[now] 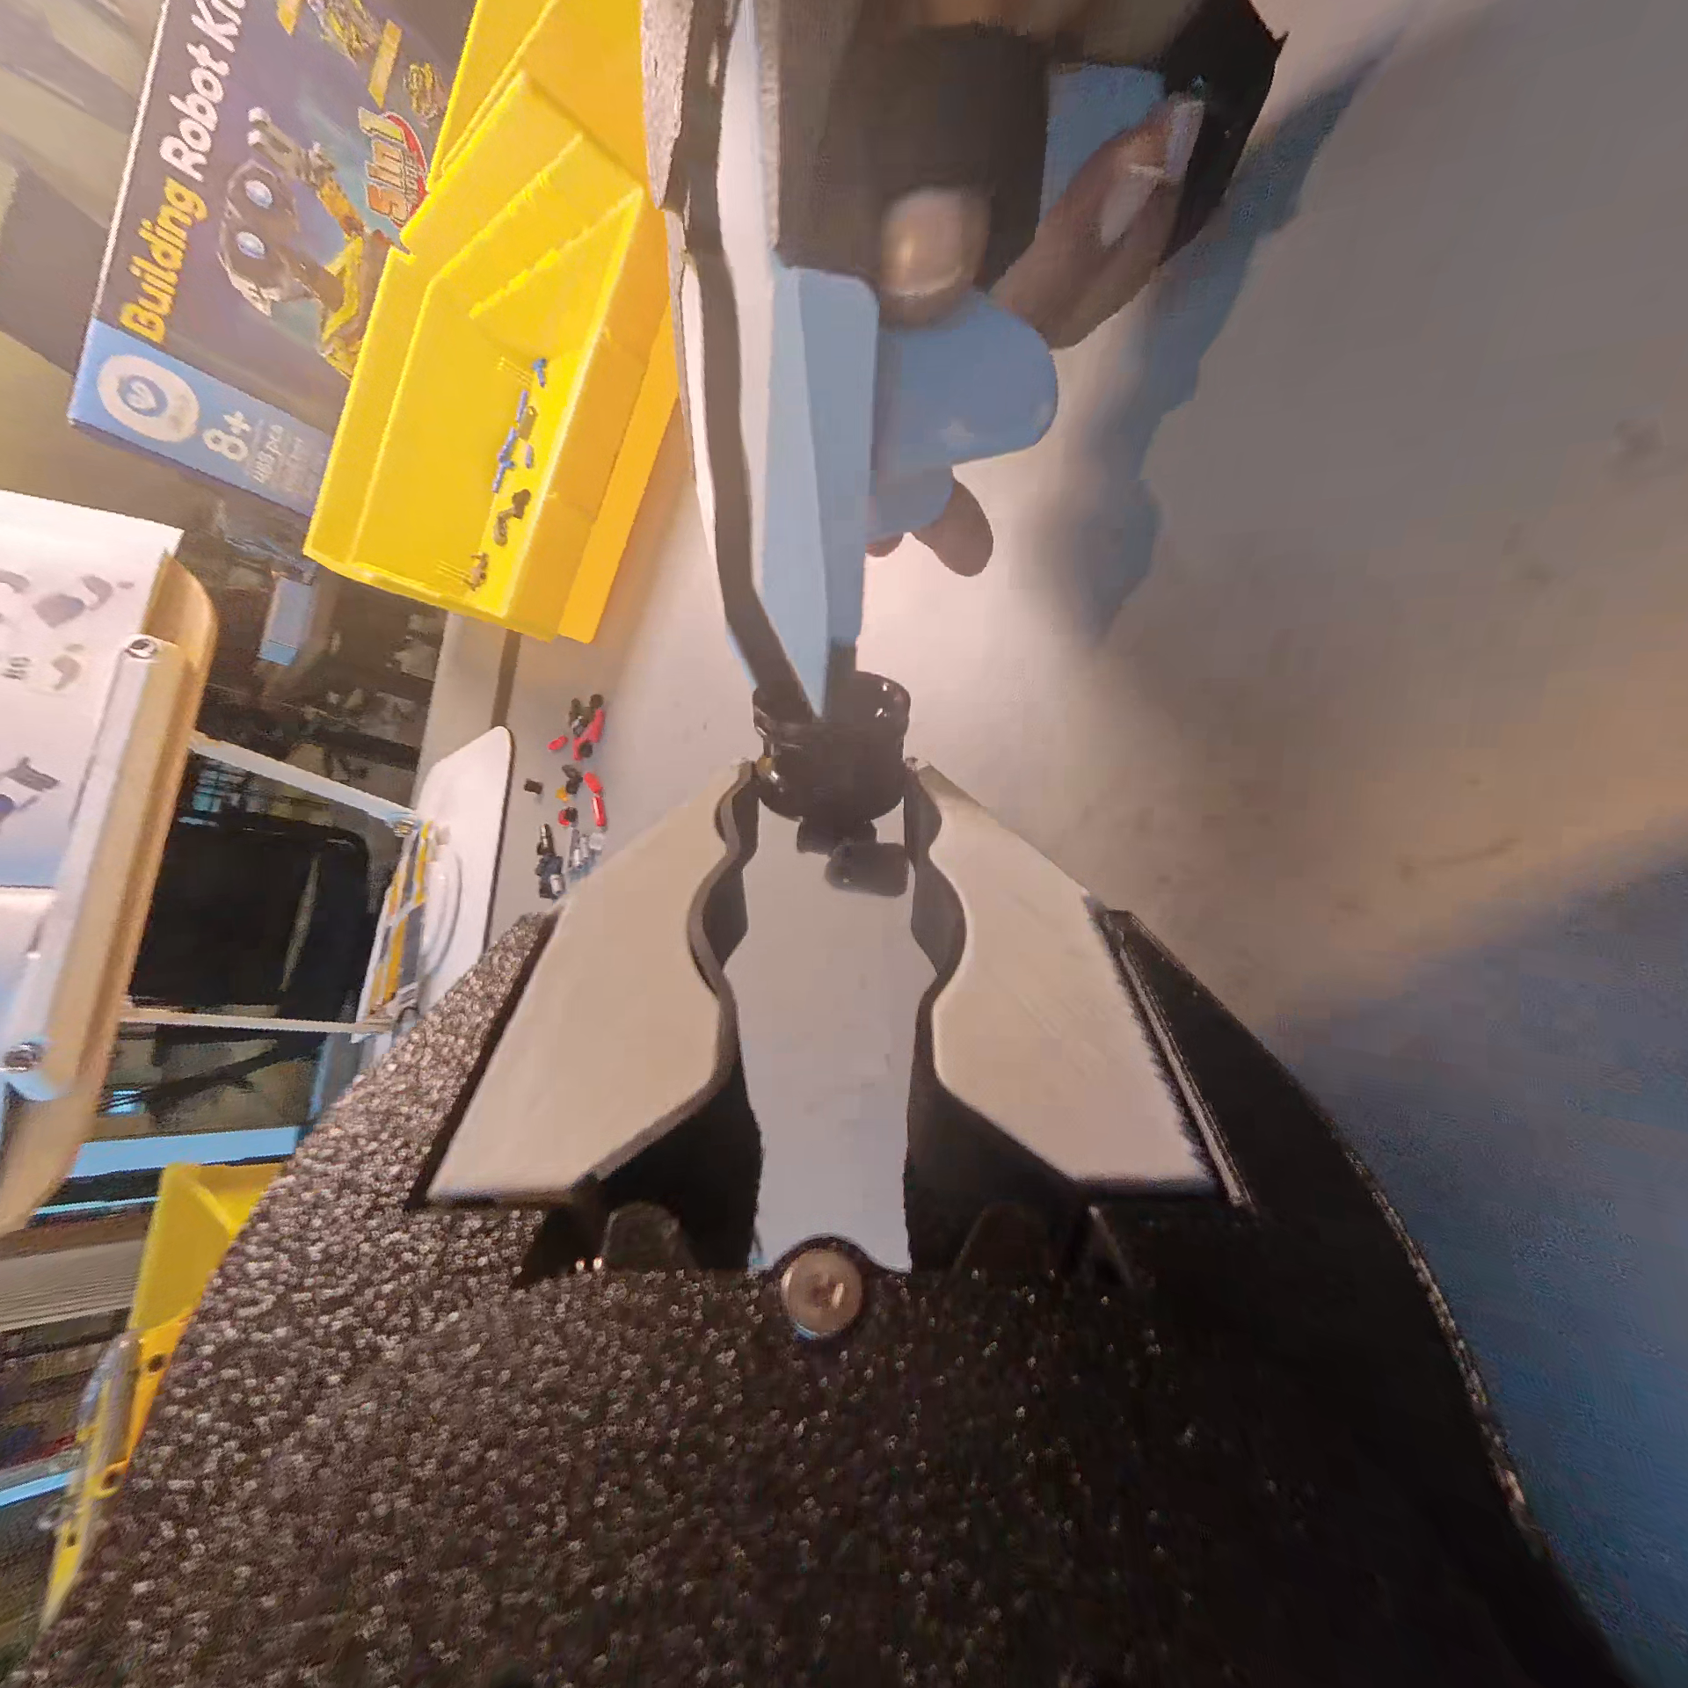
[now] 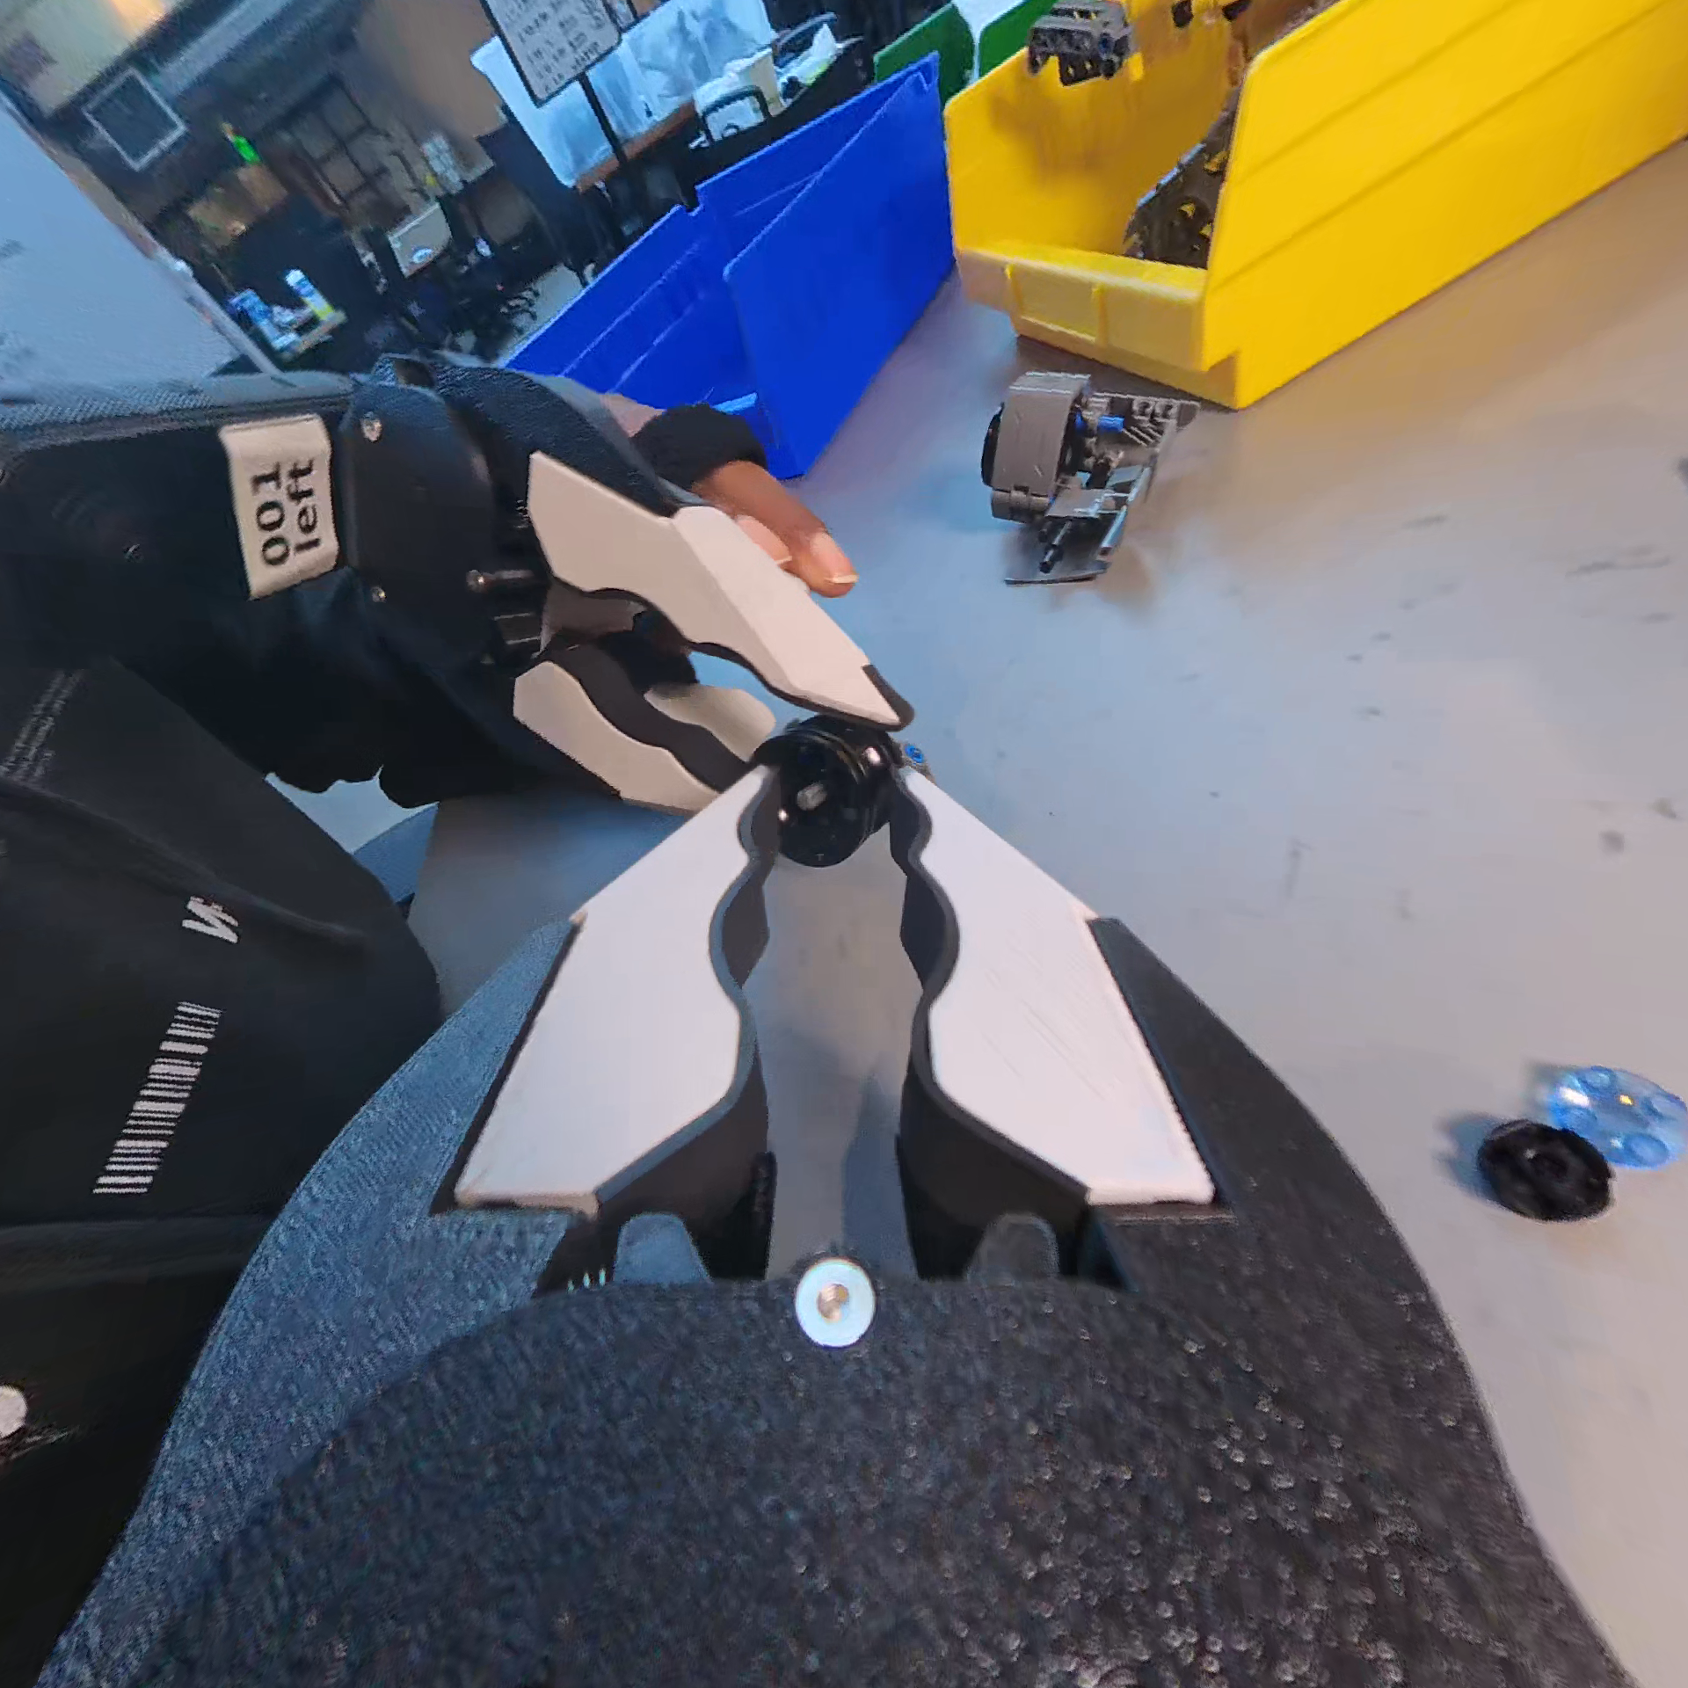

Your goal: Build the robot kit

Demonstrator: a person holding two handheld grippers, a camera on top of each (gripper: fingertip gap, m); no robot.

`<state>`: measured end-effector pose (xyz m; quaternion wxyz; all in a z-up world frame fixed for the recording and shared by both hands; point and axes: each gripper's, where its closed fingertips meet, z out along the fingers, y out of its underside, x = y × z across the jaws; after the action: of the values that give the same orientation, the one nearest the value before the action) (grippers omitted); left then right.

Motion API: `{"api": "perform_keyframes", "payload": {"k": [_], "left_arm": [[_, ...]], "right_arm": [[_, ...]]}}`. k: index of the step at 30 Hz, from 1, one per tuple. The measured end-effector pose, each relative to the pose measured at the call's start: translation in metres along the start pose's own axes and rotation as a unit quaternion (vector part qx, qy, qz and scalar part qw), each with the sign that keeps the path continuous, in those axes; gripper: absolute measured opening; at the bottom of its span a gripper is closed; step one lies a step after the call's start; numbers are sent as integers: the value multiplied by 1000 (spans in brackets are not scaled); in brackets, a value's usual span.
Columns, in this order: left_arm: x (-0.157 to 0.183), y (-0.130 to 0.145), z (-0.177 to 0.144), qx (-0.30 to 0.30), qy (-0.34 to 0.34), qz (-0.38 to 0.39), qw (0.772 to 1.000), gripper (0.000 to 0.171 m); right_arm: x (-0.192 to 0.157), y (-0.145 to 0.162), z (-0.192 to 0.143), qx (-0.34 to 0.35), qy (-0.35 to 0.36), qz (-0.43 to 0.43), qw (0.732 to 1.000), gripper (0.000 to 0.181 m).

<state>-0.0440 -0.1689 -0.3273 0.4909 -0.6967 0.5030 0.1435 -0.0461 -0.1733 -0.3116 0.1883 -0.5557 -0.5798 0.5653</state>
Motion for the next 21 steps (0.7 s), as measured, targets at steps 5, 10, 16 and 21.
{"api": "perform_keyframes", "payload": {"k": [5,10,16,21], "left_arm": [[0,-6,-1,15,-17,39,999,30],[3,-14,-6,53,2,15,998,30],[13,-22,-10,91,49,-19,994,31],[18,-21,-9,89,61,-17,994,31]], "right_arm": [[-3,1,-5,4,-23,-14,1000,19],[-13,-2,-8,6,-34,-78,996,20],[-26,3,-13,-11,-72,-87,994,25],[-24,10,-12,-28,-72,-75,994,20]]}}
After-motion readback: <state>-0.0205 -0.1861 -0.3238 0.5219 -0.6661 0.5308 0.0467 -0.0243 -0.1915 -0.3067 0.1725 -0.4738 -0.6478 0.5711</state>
